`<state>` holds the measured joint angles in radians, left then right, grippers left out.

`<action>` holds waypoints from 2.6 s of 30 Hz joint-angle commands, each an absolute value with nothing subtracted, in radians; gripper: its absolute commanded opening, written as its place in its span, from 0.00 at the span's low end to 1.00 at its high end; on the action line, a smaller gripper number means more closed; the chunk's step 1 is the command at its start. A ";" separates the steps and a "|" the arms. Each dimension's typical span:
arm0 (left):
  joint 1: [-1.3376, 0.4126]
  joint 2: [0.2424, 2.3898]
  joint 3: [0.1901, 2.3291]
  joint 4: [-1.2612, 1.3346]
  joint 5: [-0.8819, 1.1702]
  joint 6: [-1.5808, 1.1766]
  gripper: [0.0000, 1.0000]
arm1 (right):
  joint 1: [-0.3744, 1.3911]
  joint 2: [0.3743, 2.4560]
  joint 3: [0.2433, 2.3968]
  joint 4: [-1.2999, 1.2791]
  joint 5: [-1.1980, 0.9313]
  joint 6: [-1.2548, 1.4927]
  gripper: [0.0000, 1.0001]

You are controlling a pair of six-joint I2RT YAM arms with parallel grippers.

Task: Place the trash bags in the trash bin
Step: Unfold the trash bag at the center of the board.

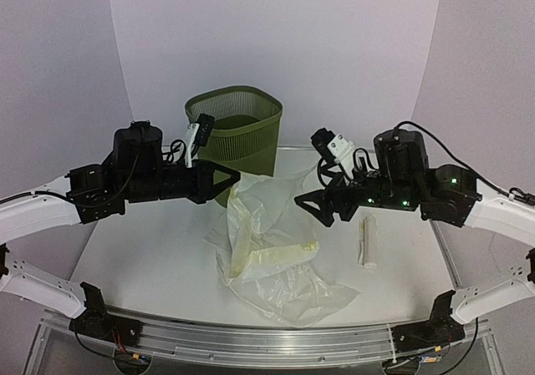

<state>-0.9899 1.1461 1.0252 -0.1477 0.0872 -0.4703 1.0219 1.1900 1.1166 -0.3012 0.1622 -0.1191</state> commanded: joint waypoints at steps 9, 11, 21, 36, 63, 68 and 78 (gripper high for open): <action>-0.989 1.183 1.133 -0.131 0.075 -0.472 0.00 | 1.023 1.341 1.384 -0.669 0.307 0.501 0.93; -0.989 1.188 1.136 -0.135 0.068 -0.475 0.00 | 1.022 1.379 1.382 -0.714 0.306 0.560 0.92; -0.989 1.229 1.141 -0.201 -0.101 -0.545 0.00 | 1.022 1.546 1.356 -0.718 0.319 0.667 0.23; -0.990 1.389 1.222 -0.577 -0.077 -0.518 1.00 | 1.023 1.550 1.454 -0.715 0.322 0.485 0.00; -1.022 1.085 1.117 -0.566 -0.020 -0.638 1.00 | 1.018 1.560 1.486 -0.703 0.259 0.316 0.00; -1.022 1.211 1.112 -0.565 0.057 -0.660 1.00 | 1.019 1.567 1.496 -0.700 0.242 0.316 0.00; -1.022 1.442 1.136 -0.717 -0.098 -0.708 1.00 | 1.018 1.553 1.503 -0.676 0.173 0.296 0.00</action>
